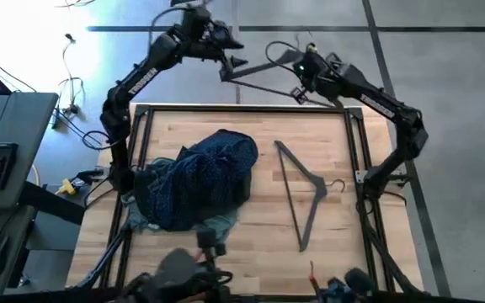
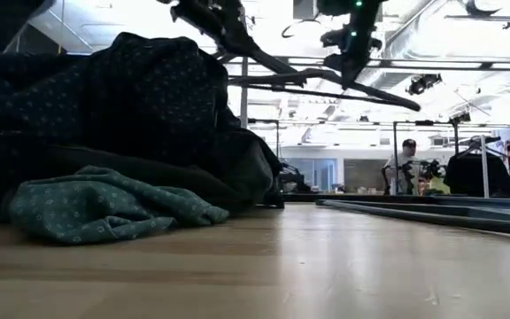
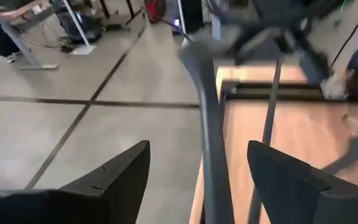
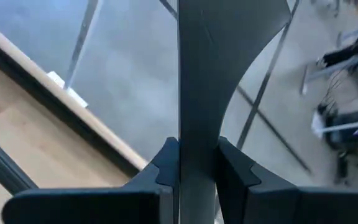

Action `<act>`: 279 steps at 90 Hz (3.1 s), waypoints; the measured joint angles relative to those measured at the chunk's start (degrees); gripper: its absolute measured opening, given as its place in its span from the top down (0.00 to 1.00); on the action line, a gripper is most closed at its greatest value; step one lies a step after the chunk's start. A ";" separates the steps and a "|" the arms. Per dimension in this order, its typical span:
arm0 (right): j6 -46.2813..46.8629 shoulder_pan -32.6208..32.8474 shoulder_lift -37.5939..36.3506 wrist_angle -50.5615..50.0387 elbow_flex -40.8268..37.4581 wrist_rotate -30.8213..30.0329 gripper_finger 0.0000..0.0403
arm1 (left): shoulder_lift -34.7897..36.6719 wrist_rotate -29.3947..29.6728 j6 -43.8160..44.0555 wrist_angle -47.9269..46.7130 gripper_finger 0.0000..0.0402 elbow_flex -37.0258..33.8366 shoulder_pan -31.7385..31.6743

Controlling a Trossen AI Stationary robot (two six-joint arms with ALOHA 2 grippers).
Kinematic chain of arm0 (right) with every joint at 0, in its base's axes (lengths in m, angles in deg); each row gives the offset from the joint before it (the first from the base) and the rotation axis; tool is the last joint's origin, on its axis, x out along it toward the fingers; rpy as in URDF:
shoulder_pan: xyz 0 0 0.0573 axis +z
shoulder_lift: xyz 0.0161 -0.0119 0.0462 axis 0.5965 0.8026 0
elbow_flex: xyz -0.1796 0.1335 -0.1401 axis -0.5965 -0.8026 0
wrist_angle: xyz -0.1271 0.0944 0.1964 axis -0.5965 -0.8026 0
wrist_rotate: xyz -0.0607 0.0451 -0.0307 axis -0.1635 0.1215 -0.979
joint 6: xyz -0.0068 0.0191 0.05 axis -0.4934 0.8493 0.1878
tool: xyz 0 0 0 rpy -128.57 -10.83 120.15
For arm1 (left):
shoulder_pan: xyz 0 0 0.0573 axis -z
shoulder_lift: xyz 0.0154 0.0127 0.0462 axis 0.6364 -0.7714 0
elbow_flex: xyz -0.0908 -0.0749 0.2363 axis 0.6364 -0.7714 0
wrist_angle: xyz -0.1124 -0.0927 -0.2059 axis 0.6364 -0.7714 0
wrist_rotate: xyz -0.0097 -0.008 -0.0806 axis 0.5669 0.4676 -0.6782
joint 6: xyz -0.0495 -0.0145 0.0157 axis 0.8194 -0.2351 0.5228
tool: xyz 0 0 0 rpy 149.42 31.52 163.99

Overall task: Hang clothes
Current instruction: Hang the hanger on the hanger rack

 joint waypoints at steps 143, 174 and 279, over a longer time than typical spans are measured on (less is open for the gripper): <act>0.42 -3.43 -11.46 20.67 4.01 -4.06 0.19 | -4.09 44.86 -34.21 20.51 0.87 9.43 -4.36; 7.91 -4.46 -10.62 15.88 1.55 -0.02 0.20 | -0.63 44.70 -35.29 22.25 0.87 9.66 -12.12; 12.65 -3.96 -10.49 14.98 0.73 2.60 0.20 | 1.82 34.69 -26.39 7.55 0.52 6.69 -18.24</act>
